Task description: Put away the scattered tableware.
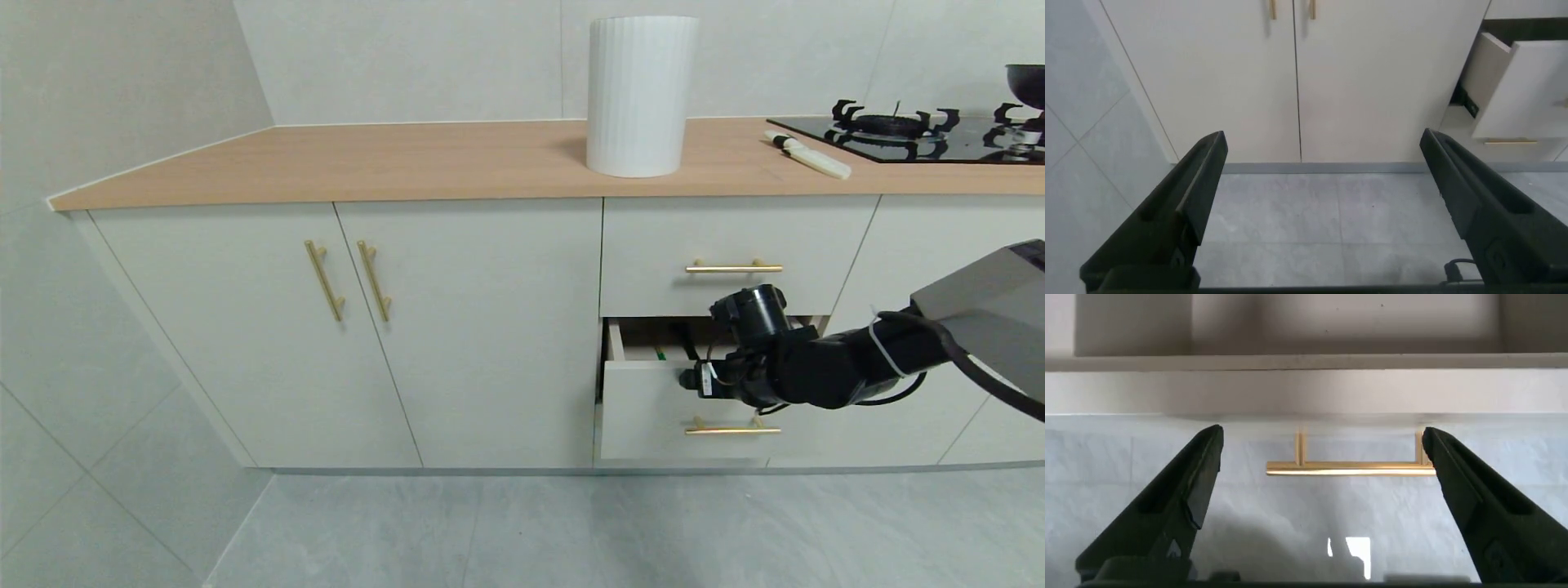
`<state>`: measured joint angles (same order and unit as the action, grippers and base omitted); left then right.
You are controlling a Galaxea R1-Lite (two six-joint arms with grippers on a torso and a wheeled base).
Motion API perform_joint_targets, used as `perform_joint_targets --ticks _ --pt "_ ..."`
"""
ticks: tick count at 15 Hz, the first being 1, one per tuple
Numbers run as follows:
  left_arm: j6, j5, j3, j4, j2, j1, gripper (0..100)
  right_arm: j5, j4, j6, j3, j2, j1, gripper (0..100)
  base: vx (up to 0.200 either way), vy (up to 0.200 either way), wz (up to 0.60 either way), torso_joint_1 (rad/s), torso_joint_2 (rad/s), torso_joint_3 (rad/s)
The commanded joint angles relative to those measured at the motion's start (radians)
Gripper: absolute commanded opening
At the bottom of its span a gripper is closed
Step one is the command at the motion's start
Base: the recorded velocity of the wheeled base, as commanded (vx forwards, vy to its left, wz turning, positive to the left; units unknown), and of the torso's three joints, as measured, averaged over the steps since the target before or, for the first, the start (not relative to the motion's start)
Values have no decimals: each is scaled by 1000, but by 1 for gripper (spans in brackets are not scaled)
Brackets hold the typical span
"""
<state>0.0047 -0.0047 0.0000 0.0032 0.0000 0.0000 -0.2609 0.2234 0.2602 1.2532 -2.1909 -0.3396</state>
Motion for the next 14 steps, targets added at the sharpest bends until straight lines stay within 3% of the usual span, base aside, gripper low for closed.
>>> perform_joint_targets --ticks 1,5,14 --pt "0 0 0 0 2 0 100 -3 37 1 6 -29 22 100 0 0 0 0 0 0" --pt "0 0 0 0 2 0 100 -3 86 1 9 -59 65 100 0 0 0 0 0 0" --pt "0 0 0 0 2 0 100 -3 429 -41 5 -204 140 100 0 0 0 0 0 0"
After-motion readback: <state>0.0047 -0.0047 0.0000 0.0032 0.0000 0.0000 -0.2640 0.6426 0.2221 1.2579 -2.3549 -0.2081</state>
